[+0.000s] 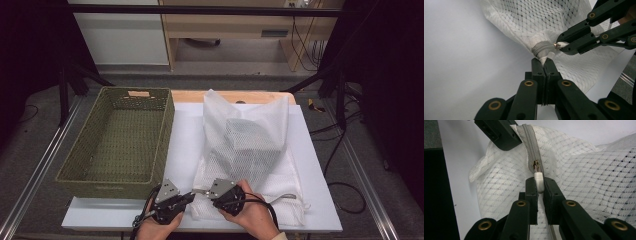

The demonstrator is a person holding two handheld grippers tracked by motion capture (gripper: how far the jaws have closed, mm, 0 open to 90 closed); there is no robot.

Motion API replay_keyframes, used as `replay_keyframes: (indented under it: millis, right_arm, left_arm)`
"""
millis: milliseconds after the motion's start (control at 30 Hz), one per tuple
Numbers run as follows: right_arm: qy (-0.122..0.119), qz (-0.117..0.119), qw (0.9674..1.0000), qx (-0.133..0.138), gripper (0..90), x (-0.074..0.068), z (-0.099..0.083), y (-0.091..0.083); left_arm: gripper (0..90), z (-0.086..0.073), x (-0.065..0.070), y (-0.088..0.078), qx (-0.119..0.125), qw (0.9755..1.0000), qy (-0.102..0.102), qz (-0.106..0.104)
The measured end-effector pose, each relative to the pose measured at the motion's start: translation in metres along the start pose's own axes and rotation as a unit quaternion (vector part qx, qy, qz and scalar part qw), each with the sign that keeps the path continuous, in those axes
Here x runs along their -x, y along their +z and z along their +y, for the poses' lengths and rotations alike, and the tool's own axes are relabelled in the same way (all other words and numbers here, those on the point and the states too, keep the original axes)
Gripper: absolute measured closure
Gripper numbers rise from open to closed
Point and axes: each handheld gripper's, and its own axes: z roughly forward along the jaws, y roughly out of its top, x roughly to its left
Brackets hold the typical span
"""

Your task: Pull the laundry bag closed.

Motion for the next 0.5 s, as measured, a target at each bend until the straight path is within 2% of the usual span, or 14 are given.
replay_keyframes:
  millis: [167, 400, 500]
  right_arm:
    - [-0.007, -0.004, 1.0000, -0.005, 82.4, 0.000, -0.002, -0.003]
    - [0.003, -0.011, 0.9999, -0.006, 82.4, 0.006, -0.010, -0.010]
    - [-0.002, -0.012, 0.9999, -0.002, 82.5, 0.006, -0.013, -0.014]
  left_arm:
    - [89.5, 0.001, 0.001, 0.000, 0.002, 1.0000, 0.002, 0.001]
    - [89.5, -0.001, 0.001, -0.001, 0.004, 1.0000, 0.000, 0.002]
    - [89.4, -0.001, 0.002, 0.000, 0.002, 1.0000, 0.004, 0.003]
